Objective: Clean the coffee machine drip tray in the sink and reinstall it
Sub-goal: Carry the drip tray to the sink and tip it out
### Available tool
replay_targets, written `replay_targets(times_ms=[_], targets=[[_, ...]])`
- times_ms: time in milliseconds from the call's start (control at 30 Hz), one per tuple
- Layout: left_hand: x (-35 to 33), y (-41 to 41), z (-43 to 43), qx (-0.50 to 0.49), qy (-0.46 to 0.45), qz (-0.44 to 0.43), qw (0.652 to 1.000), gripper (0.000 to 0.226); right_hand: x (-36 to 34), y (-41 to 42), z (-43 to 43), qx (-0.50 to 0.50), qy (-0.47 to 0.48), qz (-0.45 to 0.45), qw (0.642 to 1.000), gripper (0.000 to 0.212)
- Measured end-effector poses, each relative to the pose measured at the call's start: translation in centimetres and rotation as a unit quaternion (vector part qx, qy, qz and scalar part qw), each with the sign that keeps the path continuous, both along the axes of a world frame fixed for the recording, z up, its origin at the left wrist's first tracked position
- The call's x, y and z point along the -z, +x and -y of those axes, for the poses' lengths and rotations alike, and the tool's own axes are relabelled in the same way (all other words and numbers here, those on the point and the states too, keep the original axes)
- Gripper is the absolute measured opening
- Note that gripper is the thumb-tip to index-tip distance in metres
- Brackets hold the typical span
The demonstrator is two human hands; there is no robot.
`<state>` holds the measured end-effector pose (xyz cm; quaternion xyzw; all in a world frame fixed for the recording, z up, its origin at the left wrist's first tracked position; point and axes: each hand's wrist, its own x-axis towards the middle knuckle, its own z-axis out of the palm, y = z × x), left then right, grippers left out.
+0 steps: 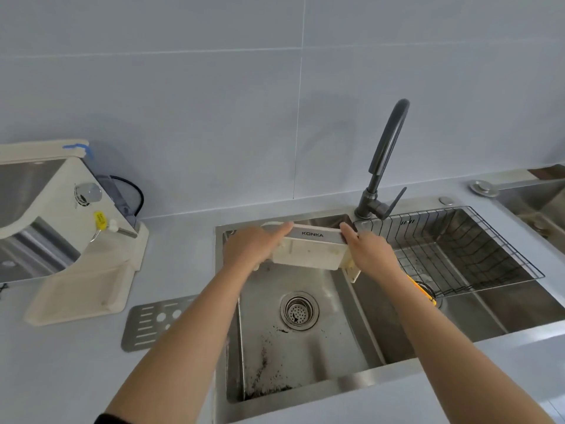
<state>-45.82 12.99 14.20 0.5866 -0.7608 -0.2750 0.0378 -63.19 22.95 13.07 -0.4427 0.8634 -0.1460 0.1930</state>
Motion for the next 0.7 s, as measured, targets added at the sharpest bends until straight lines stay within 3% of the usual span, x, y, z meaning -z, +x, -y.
replay_targets(times_ms=[100, 133, 200, 267, 333, 500, 600, 700], targets=[[2.8, 0.3, -1.2, 0.026, 0.005, 0.027, 0.999, 0.072, 2.2, 0.9, -1.1, -0.040, 0.036, -0.040, 0.998, 0.028], [4.5, 0.6, -1.9, 0.050, 0.035, 0.049, 0.997, 0.073, 3.6, 1.6, -1.8, -0.030, 0.060, -0.007, 0.998, 0.024], [7.7, 1.3, -3.4, 0.073, 0.113, 0.062, 0.989, 0.067, 5.9, 2.7, -3.2, -0.004, 0.118, 0.063, 0.991, 0.030], [8.5, 1.7, -4.1, 0.058, 0.148, 0.049, 0.986, 0.062, 6.1, 3.1, -3.4, -0.019, 0.142, 0.051, 0.988, 0.034], [7.8, 1.7, -4.2, 0.054, 0.150, 0.025, 0.987, 0.056, 5.7, 2.6, -2.8, -0.021, 0.128, 0.043, 0.991, 0.033], [5.5, 1.5, -2.7, 0.008, 0.122, -0.023, 0.992, 0.070, 3.7, 1.5, -1.2, 0.002, 0.070, 0.011, 0.998, 0.034], [4.6, 1.9, -2.2, -0.010, 0.117, -0.062, 0.991, 0.075, 3.2, 1.4, -0.6, 0.001, -0.001, 0.020, 1.000, 0.033], [4.5, 2.2, -1.5, -0.033, 0.110, -0.125, 0.986, 0.077, 1.8, 1.4, 0.0, 0.007, -0.003, 0.061, 0.998, 0.033]])
